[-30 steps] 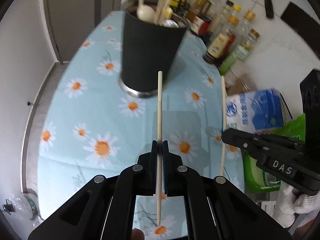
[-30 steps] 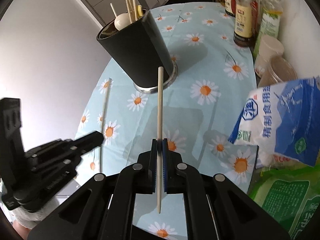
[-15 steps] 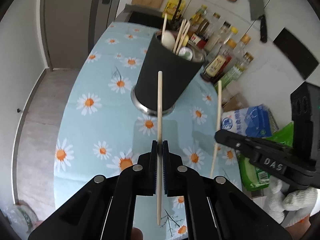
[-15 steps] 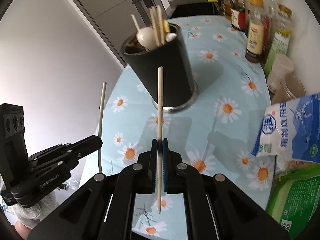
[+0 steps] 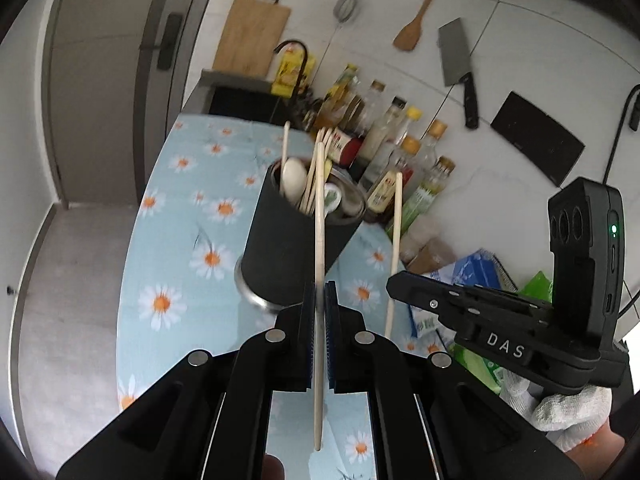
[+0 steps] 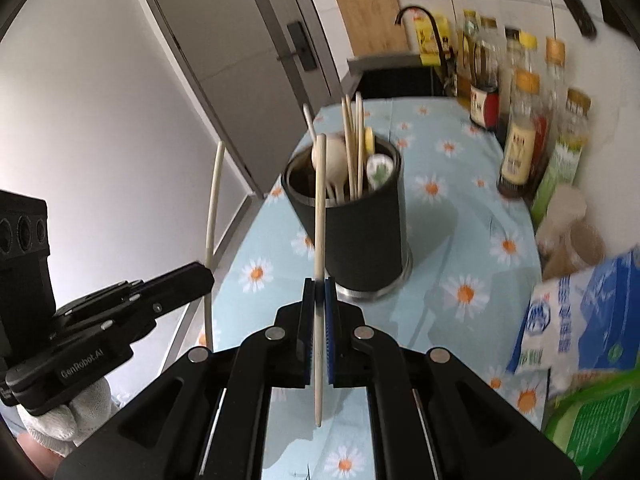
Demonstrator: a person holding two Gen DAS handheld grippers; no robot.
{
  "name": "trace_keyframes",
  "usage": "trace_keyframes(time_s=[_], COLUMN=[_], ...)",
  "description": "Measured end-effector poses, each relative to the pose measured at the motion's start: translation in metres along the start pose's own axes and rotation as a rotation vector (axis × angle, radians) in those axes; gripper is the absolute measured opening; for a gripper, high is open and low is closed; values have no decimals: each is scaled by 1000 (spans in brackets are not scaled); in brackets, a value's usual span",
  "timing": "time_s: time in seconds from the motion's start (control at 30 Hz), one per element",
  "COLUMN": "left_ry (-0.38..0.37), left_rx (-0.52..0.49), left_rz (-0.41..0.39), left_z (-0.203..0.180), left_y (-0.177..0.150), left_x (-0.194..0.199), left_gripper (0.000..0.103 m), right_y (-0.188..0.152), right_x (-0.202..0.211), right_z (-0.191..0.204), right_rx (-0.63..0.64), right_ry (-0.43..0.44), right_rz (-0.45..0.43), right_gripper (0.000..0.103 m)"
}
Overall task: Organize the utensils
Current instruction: 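Lift both chopsticks upright and carry them over the black holder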
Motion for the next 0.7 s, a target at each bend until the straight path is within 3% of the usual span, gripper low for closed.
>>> trace_keyframes(time_s=[0.33,0.7], left_ry=[-55,-120], left_rx=[-38,-20], left_rz=[-116,-233], left_z=[3,5], left_y=[42,90], left_x=[-14,-35], left_gripper=[4,4], right_y=[52,92], right_x=[11,6], right_z=[-8,-14], right_rx=[-6,9], right_ry=[33,71], right_rz=[-231,-367], right_gripper=[6,6])
Point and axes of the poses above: each gripper's, at about its wrist camera, not at the fingertips, and x roughly against the way its jaws point, z to its left, y to its top, the point moved 1 cm from there along -x, roughly the way its jaws point, and after that the axes turned 13 degrees about -z, right-handed, at the moved point
